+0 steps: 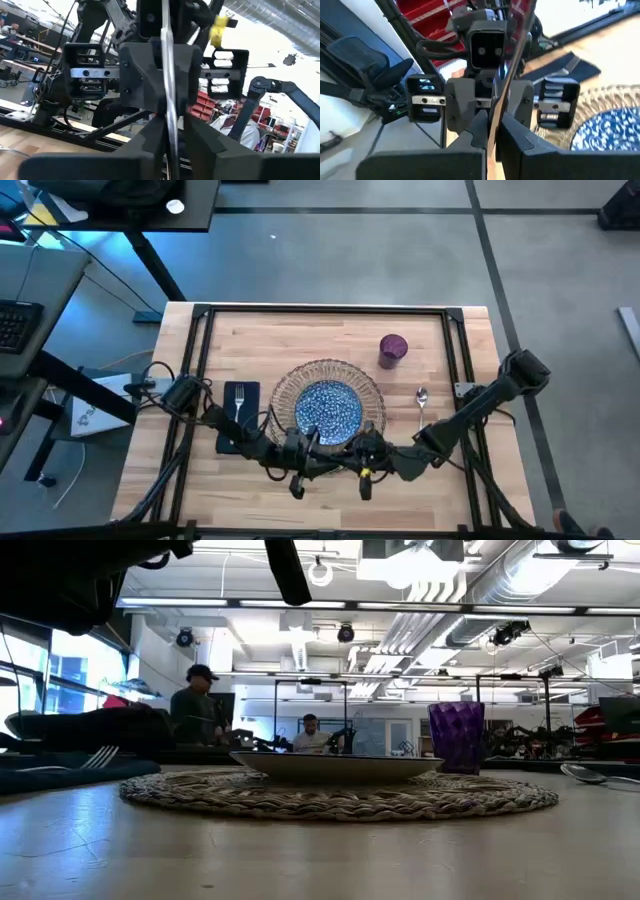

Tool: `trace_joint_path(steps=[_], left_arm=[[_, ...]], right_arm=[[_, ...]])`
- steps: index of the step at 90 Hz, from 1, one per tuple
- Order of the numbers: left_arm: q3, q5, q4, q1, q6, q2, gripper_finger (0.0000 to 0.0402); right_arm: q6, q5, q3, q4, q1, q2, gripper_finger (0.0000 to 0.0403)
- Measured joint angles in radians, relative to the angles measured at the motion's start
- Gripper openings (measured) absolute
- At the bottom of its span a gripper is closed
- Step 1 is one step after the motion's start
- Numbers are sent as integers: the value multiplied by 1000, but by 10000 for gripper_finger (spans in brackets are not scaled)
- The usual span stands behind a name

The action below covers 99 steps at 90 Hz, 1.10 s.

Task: Set table place
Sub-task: Move the silver knife to the left of the silver spoon on the table

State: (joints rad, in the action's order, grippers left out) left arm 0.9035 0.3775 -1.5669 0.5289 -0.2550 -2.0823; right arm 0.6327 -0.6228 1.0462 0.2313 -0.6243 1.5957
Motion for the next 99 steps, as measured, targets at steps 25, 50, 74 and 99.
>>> trace_joint_path(steps=[25, 50, 74, 99], left_arm=[[-89, -21, -3, 4, -54, 0, 145], [-197, -36, -3, 2, -173, 0, 147], [-215, -41, 0, 2, -208, 0, 147], [-254, -191, 33, -37, -342, 0, 146]], right_arm=[[306, 121, 0, -463, 17, -155, 0], [650, 431, -10, -1030, 25, -202, 0], [725, 748, -222, -933, 98, -239, 0], [837, 823, -539, -645, 237, -438, 0]])
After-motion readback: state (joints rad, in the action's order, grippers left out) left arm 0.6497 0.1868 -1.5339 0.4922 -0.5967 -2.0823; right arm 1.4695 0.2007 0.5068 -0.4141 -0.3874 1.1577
